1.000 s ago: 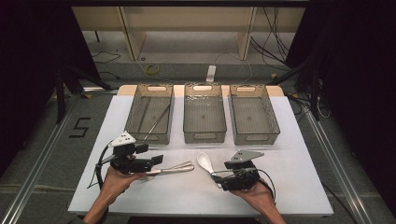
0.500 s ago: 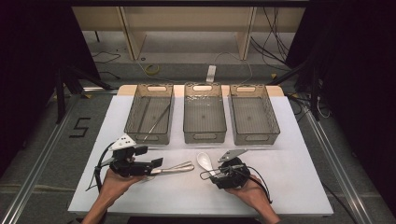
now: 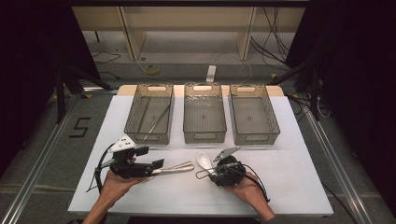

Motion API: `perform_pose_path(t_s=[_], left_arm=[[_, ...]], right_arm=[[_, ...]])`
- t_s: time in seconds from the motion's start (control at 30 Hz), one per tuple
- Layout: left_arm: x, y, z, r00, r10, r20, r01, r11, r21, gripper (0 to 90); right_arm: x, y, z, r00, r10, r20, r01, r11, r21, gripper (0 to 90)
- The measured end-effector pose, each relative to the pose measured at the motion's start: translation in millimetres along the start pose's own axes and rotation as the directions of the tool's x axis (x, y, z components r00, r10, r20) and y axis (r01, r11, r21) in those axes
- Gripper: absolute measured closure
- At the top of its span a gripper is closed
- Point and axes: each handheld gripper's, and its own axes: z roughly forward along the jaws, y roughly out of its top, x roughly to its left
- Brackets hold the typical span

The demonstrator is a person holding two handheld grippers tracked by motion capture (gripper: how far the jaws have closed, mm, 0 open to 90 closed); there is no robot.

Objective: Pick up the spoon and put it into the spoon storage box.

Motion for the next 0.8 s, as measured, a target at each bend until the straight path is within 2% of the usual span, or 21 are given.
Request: perform_pose_path(t_s=[0.27, 0.37, 0.63, 0.77, 0.8], left_arm=[[-0.9, 0.1, 0.3, 1.0, 0.009, 0.001, -0.009, 1.0, 0.003, 16.7], [-0.8, 0.0, 0.6, 1.0, 0.002, 0.002, -0.002, 1.0, 0.0, 16.7], [-0.6, 0.2, 0.9, 1.0, 0.009, -0.001, -0.009, 0.9999, 0.01, 16.8], [-0.5, 0.2, 1.0, 1.0, 0.009, -0.002, -0.009, 0.9999, 0.011, 16.8], [-0.5, 0.1, 1.0, 1.0, 0.01, -0.002, -0.01, 0.9999, 0.011, 16.8]], right_arm=[[3.4, 0.8, 2.7, 0.9992, -0.028, 0.029, 0.028, 0.999, 0.02, 67.2], [3.5, 0.7, 3.2, 0.9983, -0.038, 0.045, 0.037, 0.999, 0.018, 71.6], [1.5, 1.2, 3.1, 0.9977, -0.048, 0.048, 0.047, 0.999, 0.015, 79.3], [1.8, 1.6, 0.6, 0.9988, -0.044, 0.019, 0.044, 0.999, 0.004, 86.2], [2.2, 2.1, -0.3, 0.9978, -0.053, 0.041, 0.053, 0.999, -0.002, 86.3]])
